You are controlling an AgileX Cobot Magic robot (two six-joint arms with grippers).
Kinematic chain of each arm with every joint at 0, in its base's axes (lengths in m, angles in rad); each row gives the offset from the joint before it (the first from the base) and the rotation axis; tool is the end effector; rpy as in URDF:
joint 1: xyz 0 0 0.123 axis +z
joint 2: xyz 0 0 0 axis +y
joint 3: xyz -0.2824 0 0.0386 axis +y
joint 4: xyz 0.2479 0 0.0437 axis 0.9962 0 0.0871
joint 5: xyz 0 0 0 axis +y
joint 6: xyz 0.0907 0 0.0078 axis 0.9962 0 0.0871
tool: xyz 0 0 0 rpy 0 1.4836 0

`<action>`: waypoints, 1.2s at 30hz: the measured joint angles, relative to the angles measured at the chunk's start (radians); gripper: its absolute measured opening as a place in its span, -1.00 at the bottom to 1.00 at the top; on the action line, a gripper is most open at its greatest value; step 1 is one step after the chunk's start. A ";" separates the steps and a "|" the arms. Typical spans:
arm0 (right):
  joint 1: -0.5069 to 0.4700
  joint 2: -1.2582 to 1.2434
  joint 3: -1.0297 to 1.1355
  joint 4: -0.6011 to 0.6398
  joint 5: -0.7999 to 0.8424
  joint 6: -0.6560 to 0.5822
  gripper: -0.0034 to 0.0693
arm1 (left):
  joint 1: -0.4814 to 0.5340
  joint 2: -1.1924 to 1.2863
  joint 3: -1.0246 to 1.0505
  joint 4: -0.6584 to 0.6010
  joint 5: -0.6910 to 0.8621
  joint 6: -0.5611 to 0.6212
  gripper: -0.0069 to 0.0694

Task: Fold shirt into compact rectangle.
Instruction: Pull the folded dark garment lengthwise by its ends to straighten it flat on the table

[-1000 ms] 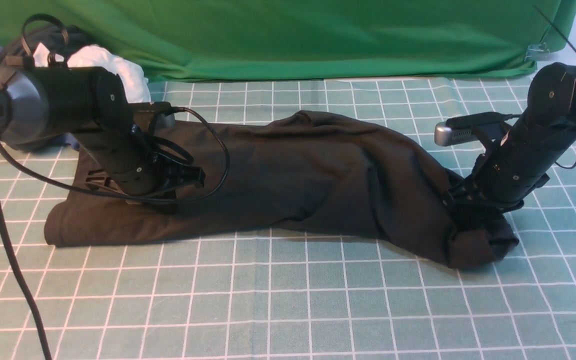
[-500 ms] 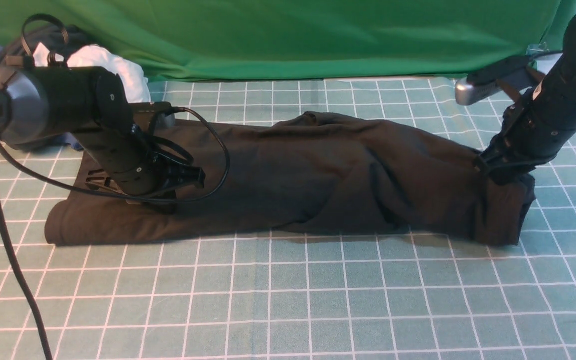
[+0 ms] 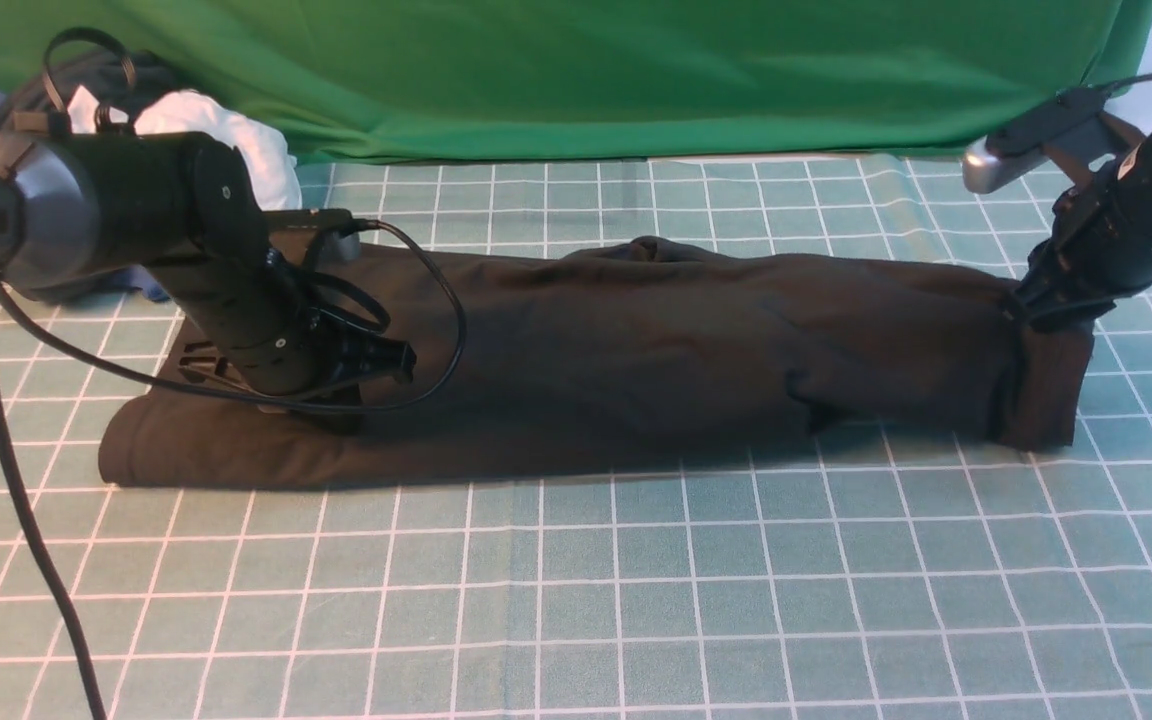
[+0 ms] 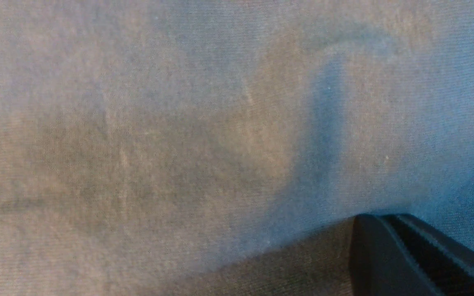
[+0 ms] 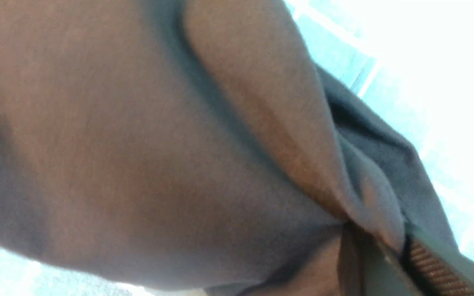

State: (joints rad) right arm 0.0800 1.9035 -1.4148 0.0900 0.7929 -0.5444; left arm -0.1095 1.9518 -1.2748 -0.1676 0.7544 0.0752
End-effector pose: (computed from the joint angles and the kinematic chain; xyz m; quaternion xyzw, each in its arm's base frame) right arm 0.3998 0.0379 0.2150 -0.2776 0.9416 -0.0066 0.1905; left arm 0.3788 -0.0521 0.1616 0.0374 0.9909 -0.0658 0.1115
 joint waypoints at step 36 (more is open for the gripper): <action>-0.010 -0.114 -0.007 -0.121 0.340 0.359 0.15 | 0.248 -0.184 0.042 0.081 0.085 -0.020 0.16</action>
State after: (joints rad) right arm 0.0700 1.7895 -1.4222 -0.0310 1.1324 -0.1850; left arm 0.1386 1.7678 -1.2326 -0.0867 0.8396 0.0550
